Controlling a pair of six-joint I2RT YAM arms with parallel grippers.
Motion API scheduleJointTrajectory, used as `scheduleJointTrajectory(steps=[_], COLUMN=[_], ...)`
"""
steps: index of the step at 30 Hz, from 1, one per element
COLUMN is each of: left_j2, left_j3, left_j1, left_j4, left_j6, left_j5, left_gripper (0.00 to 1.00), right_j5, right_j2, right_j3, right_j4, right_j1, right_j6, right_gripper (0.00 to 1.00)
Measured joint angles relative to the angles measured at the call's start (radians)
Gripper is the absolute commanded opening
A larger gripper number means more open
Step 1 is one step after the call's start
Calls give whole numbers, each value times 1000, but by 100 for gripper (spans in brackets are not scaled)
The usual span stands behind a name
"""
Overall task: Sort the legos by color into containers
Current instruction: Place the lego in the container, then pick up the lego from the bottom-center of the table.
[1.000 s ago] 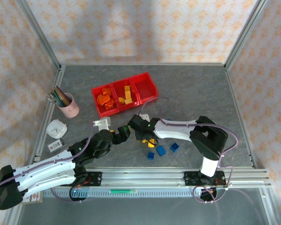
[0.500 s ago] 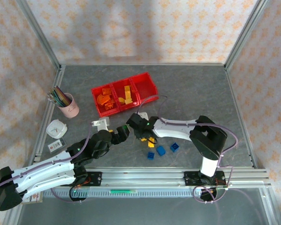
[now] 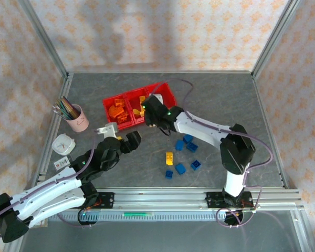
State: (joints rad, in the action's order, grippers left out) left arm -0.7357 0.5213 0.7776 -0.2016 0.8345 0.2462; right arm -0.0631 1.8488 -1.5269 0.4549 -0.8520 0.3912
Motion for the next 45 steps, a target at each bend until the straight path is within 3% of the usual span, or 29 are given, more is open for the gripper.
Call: scheduleJointTrajectory(steps=[11, 14, 17, 22, 27, 37, 45], left_j2=[-92, -116, -126, -126, -126, -121, -98], left_j3=[43, 43, 43, 48, 53, 49, 22], left_j1=[-172, -203, -211, -211, -211, -207, -111], left_j4=[10, 12, 12, 11, 11, 13, 22], left_j6=[-91, -103, -104, -104, -103, -100, -74], left_j5=[-113, -138, -143, -142, -143, -206, -213], left_gripper=[99, 99, 99, 99, 99, 99, 99], right_j5=[-13, -17, -16, -15, 3, 31, 63], right_j2=[350, 446, 524, 544, 451, 89, -66], right_j3=[-384, -498, -601, -653, -535, -163, 117], right_j4=[-32, -29, -10, 12, 9, -10, 7], right_j1=[69, 77, 84, 90, 89, 89, 88], right_j6=[-90, -111, -129, -156, -161, -140, -65], right_gripper=[27, 35, 50, 57, 61, 70, 73])
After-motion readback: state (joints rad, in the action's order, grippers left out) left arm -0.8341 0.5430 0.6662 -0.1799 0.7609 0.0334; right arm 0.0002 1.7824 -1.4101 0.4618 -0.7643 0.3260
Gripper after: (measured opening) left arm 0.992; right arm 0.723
